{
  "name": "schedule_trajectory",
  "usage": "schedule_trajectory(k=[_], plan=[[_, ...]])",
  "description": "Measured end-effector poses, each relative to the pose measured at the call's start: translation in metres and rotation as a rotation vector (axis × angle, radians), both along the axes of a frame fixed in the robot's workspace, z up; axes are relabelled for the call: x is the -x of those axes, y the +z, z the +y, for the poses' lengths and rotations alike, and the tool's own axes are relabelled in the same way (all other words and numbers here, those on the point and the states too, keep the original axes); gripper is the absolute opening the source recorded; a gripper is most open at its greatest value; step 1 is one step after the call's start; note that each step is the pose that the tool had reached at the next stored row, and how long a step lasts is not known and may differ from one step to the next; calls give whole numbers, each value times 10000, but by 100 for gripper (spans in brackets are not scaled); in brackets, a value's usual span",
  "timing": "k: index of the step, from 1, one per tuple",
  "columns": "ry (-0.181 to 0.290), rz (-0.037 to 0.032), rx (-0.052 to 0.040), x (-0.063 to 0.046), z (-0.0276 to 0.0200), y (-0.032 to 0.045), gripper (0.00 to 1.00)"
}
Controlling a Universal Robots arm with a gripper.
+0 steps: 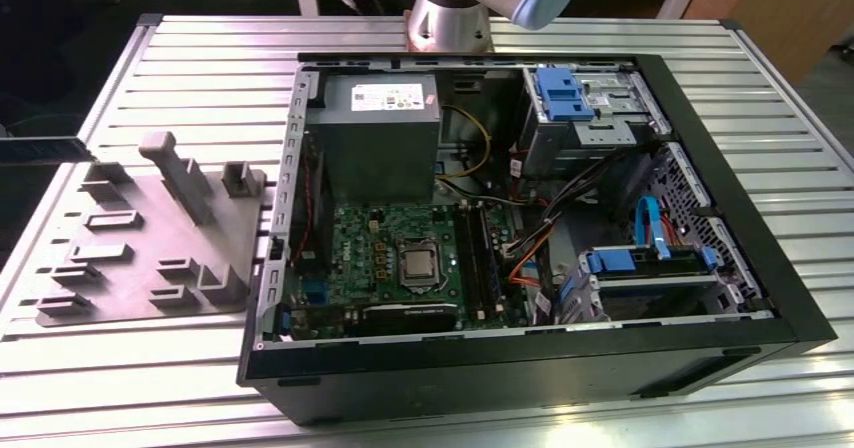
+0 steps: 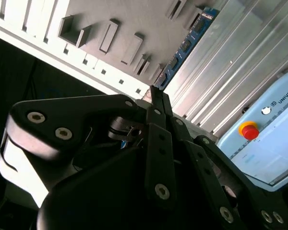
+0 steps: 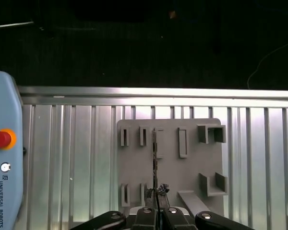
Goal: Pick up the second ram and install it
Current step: 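Pick up the second ram and move it above second insertion slot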
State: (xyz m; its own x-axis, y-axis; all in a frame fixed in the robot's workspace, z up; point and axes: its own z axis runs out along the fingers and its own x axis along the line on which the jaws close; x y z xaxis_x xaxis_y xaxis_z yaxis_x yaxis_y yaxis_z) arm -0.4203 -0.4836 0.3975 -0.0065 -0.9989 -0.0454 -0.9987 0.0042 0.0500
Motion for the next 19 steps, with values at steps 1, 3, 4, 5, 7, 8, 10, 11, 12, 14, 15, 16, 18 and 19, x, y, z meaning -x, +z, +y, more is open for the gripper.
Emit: schedule_trajectory(k=[1,3,4,5,7,8,10,11,12,14,15,16,18,19], plan=[[0,0,0,0,0,36,12],[0,0,0,0,0,101,12],[0,1,1,0,0,129,12],[0,-2,-1,0,0,142,12],[0,-6,-2,0,0,145,12],[0,-6,-2,0,0,145,12],[1,-5,-1,0,0,146,12],[0,-4,0,0,0,147,12],[0,-5,0,0,0,147,12],[0,-4,1,0,0,152,12],[0,-3,2,0,0,162,12],[0,-4,1,0,0,174,12],[0,-6,0,0,0,176,12],[0,-5,0,0,0,177,12]])
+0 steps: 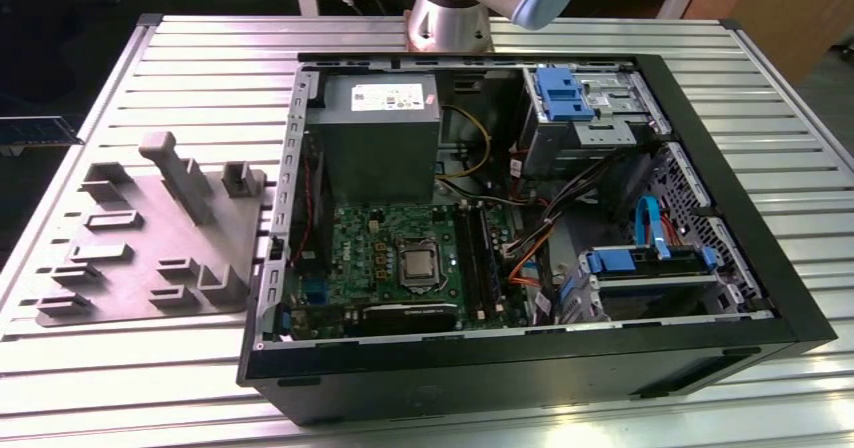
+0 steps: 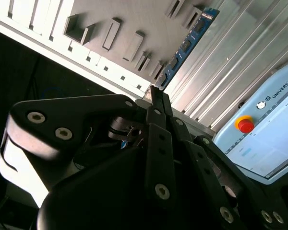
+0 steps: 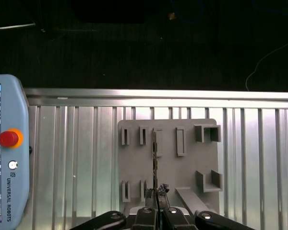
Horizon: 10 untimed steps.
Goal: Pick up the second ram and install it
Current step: 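Pick up the second ram and move it above second insertion slot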
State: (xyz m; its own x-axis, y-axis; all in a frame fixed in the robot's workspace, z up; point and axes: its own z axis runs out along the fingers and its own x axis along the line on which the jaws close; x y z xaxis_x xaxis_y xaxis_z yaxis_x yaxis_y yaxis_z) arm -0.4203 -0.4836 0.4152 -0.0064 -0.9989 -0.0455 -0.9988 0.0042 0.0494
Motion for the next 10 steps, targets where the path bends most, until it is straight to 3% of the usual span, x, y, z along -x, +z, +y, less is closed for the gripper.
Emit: schedule_trajectory(k=[10], plan=[[-1,0,0,-44,0,0,12]])
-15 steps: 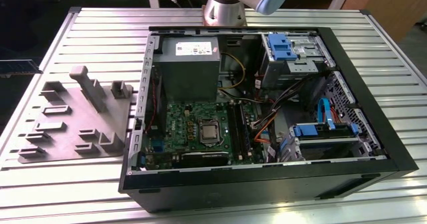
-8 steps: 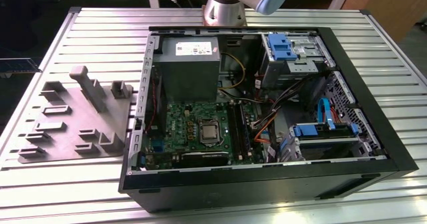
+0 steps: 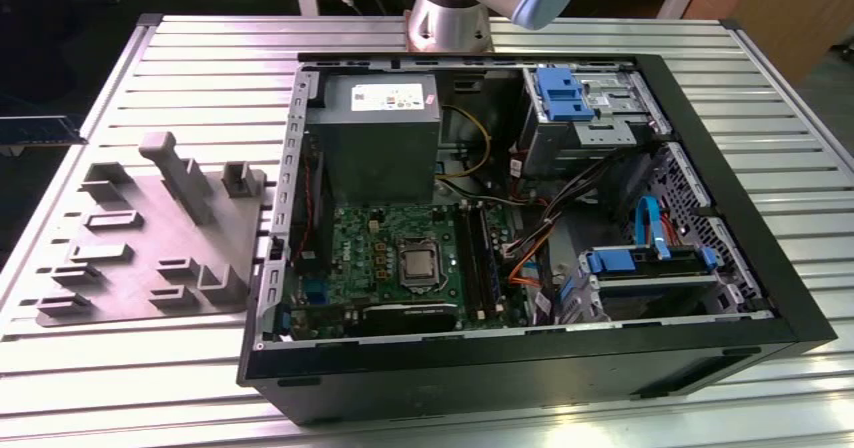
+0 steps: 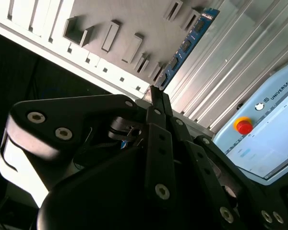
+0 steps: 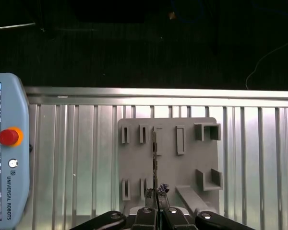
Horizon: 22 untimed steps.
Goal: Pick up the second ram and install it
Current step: 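Pick up the second ram and move it above second insertion slot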
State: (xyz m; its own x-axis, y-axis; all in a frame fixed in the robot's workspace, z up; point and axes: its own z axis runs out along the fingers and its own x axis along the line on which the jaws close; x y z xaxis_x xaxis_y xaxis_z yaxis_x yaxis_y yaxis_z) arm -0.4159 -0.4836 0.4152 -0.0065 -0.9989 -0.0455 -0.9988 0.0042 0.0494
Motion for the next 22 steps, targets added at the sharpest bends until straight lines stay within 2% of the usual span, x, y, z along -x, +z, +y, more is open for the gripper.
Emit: schedule_trajectory(k=[4,22], plan=[[1,2,1,-81,0,1,12],[0,8,0,-609,0,0,12]])
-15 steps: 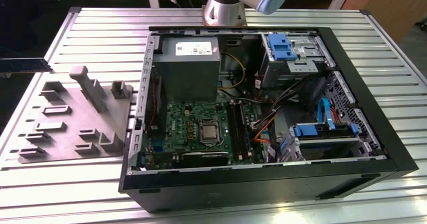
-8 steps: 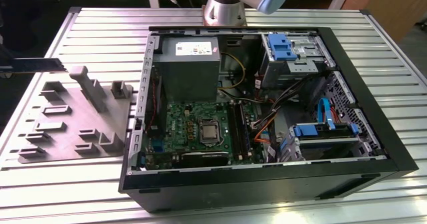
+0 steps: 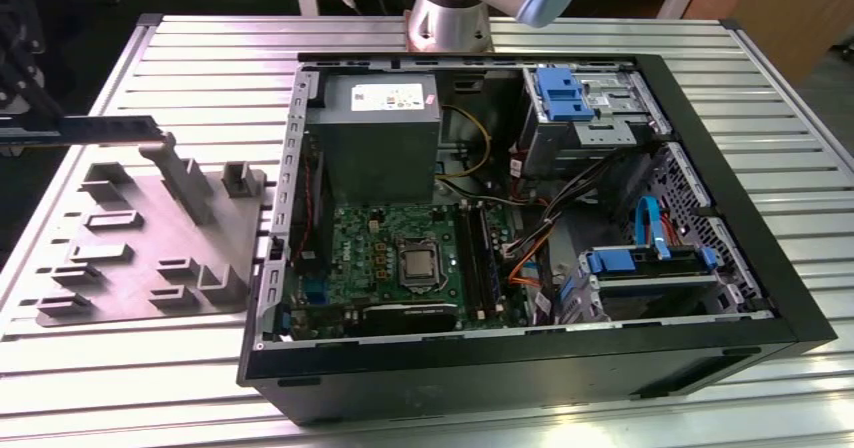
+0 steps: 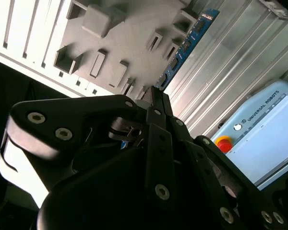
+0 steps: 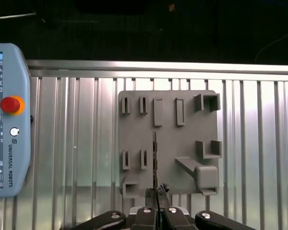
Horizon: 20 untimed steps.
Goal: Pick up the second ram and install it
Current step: 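Pick up the second ram and move it above second insertion slot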
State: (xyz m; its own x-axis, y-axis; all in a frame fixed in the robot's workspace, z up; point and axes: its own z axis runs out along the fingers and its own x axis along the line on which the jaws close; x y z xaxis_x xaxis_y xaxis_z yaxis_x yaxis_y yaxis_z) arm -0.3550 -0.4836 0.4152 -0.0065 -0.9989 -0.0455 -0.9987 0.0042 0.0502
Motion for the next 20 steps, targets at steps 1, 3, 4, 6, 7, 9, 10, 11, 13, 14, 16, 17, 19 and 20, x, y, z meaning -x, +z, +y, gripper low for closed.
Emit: schedule_trajectory(k=[1,3,4,6,7,9,10,11,13,14,16,17,19,20], plan=[[0,0,0,-31,0,0,12],[1,1,0,-87,0,0,12],[0,1,0,-115,0,0,12],[1,1,0,-166,0,0,12],[0,0,0,-194,0,0,12],[0,1,1,-255,0,0,12],[0,1,1,-289,0,1,12],[0,1,1,-325,0,1,12],[1,0,0,-392,0,0,12],[0,0,-1,-425,0,0,12],[-1,1,0,-493,0,0,12],[0,1,0,-526,0,1,12],[0,1,0,-595,0,0,12],[0,1,0,-628,0,0,12]])
